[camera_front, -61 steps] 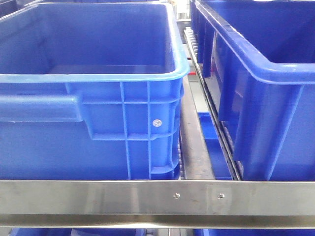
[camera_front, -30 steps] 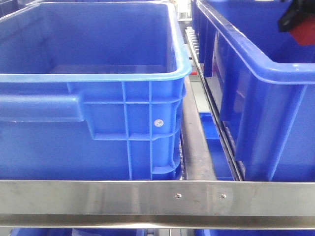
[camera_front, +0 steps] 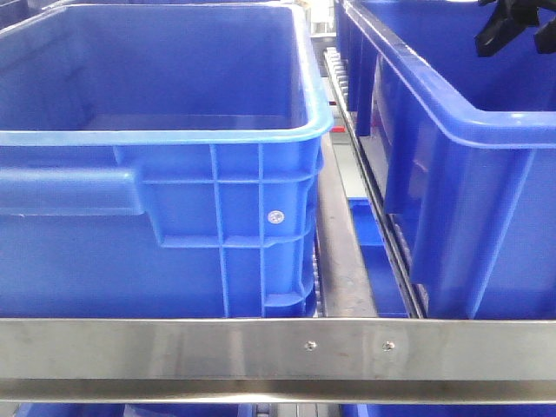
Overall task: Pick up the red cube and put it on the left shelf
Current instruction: 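Raise the open right gripper out of the blue crate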
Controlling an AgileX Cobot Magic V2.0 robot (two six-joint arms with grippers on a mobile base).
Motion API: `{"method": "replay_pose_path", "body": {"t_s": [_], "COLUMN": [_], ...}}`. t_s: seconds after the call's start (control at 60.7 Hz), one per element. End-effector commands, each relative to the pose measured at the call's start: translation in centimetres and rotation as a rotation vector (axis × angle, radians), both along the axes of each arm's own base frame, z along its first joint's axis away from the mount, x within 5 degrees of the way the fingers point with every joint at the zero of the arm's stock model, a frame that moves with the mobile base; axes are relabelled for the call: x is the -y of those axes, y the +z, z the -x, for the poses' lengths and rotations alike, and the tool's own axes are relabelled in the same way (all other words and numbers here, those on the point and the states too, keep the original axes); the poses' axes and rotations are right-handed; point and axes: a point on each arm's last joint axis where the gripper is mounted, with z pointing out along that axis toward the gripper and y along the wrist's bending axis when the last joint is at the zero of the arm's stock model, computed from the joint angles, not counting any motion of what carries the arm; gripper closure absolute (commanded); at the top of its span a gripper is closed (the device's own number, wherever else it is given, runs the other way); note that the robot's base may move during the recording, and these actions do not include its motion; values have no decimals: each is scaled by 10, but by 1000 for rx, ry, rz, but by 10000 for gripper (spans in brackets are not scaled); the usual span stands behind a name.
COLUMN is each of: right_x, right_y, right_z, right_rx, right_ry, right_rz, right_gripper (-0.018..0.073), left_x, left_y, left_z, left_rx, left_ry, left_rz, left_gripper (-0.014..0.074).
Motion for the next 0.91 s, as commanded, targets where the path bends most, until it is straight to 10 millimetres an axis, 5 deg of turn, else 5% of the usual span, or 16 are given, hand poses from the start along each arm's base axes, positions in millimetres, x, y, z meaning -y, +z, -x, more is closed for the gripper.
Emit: {"method": "replay_pose_path", "body": {"t_s": [0.0,0.115,0.247,0.577,0.889], "right_x": [1,2,5,14,16], "right_y": [30,31,32,35,42], "right_z": [1,8,32,102,115], "right_rx": [151,157,198,367,406], "right_ry": [5,5,7,14,13], "right_rz": [-5,-6,-12,-37,-42], "right_gripper": [90,191,529,511,511], "left_x": [0,0,0,0,0], "left_y": [0,0,0,0,0], "left_z": [1,1,1,1,1], "left_rx": [75,75,75,75,75], "left_ry": [-4,-4,-4,-4,-4], "left_rz": [2,2,2,2,2], "left_gripper": [495,495,495,495,495]}}
